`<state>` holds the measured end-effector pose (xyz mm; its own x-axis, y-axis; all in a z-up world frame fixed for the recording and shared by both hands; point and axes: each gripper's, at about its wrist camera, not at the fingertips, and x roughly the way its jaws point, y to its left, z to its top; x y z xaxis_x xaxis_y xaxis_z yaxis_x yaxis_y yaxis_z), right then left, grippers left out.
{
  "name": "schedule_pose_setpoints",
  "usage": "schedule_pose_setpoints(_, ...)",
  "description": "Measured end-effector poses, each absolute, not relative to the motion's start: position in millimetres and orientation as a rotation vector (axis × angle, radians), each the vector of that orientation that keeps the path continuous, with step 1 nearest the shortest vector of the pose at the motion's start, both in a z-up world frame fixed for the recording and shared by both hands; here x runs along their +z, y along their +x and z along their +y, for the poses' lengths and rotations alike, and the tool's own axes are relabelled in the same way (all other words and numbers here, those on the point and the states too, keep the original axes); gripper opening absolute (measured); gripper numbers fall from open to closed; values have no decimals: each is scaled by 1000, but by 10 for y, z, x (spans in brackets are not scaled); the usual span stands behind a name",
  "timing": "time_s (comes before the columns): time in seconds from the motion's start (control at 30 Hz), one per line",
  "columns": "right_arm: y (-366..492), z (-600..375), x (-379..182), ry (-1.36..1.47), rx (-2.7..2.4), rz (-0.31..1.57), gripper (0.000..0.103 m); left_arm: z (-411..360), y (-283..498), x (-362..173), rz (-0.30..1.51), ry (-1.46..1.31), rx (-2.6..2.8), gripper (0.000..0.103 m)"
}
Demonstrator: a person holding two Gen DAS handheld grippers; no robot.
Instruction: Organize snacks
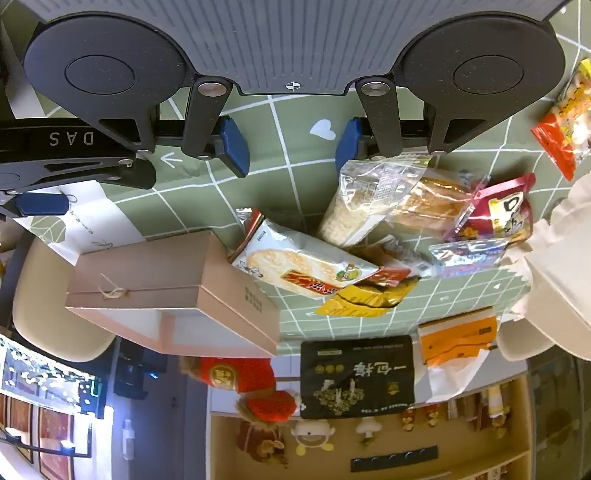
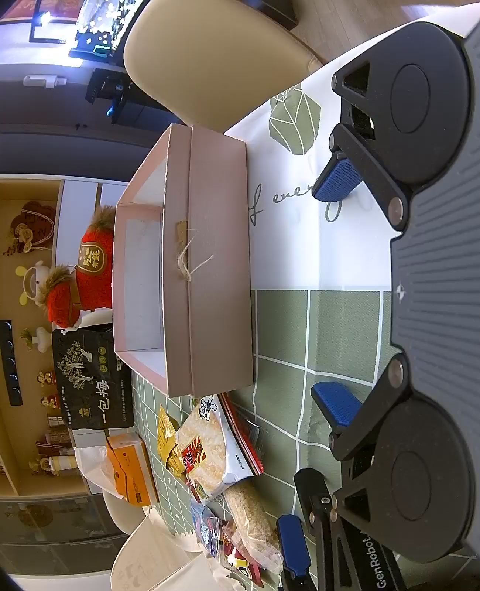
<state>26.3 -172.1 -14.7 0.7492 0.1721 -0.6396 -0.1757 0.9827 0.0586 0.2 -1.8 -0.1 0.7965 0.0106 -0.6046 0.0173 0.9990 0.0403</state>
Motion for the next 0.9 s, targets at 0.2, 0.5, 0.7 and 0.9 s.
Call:
schedule_pose_setpoints(0.2,262,-1722,-145,-6,190,699,103,-13,2,1,649,30,-8,59)
schedule_pose_setpoints(0.5,261,-1723,-145,-7,190,698,103,-11,1,1,649,28,-8,59)
schedule_pose_setpoints(0.7,262,-1723,-145,-7,190,698,103,-11,1,1,649,28,-8,59)
schedule_pose_setpoints(0.9,262,-1723,-144,-6,190,698,103,-11,1,1,649,28,-8,59)
